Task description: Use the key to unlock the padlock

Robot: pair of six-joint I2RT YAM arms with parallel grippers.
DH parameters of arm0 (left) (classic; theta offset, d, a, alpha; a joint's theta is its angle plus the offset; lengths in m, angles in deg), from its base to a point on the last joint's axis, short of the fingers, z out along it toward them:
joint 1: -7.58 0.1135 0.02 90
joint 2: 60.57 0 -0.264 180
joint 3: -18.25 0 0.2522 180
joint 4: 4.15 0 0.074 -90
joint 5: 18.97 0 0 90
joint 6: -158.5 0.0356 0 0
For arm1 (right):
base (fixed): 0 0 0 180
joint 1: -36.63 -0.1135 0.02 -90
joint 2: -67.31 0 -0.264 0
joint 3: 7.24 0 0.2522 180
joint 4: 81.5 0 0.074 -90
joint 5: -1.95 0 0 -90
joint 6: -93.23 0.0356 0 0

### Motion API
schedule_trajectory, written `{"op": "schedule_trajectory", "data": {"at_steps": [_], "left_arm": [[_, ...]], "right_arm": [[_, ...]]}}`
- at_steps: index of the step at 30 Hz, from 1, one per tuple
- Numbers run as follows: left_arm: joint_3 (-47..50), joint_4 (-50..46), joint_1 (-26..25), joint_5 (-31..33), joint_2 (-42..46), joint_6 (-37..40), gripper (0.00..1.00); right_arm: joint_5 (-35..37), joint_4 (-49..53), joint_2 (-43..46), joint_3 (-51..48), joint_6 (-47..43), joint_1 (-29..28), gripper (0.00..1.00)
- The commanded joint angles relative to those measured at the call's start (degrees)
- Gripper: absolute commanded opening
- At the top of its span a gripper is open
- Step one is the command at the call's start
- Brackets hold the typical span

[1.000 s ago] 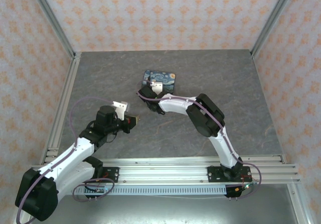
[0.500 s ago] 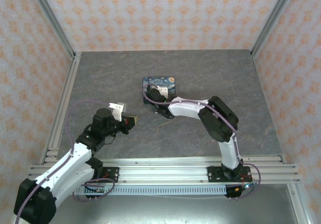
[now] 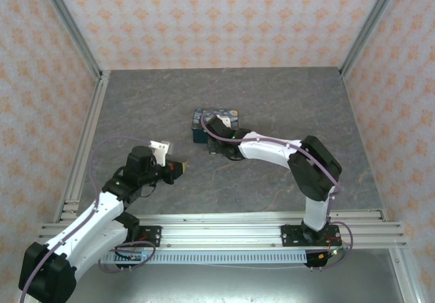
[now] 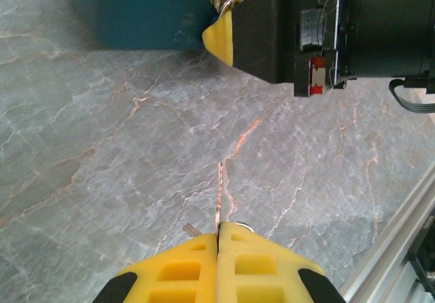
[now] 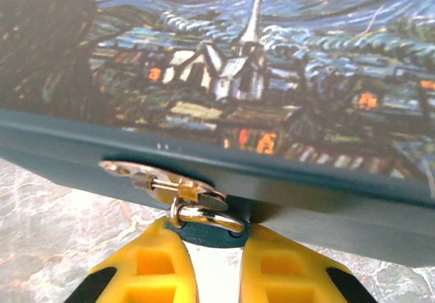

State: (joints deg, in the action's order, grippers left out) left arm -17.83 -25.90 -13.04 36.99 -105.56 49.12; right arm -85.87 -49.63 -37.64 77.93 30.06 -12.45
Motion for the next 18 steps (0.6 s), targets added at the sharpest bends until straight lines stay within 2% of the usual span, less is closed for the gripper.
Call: {"op": "schedule_trajectory", "data": {"at_steps": [1,10,18], "left_arm": [[-3.13,0.27,-0.25,-3.07,-2.81,1.53,0.00],[-5.07,8.61,-1.24,-5.77,-14.00,1.36,0.00],[-5.58,12.19,-1.52,-6.01,-18.19,1.04,0.00]], "right_arm": [[-2.31,3.05,3.12,1.05,-1.64,0.38,0.00],[-10.84,1.49,5.65,-0.75,-0.31,3.07,0.00],[-17.86,0.00,6.24,-2.42,0.24,5.13,0.00]]}}
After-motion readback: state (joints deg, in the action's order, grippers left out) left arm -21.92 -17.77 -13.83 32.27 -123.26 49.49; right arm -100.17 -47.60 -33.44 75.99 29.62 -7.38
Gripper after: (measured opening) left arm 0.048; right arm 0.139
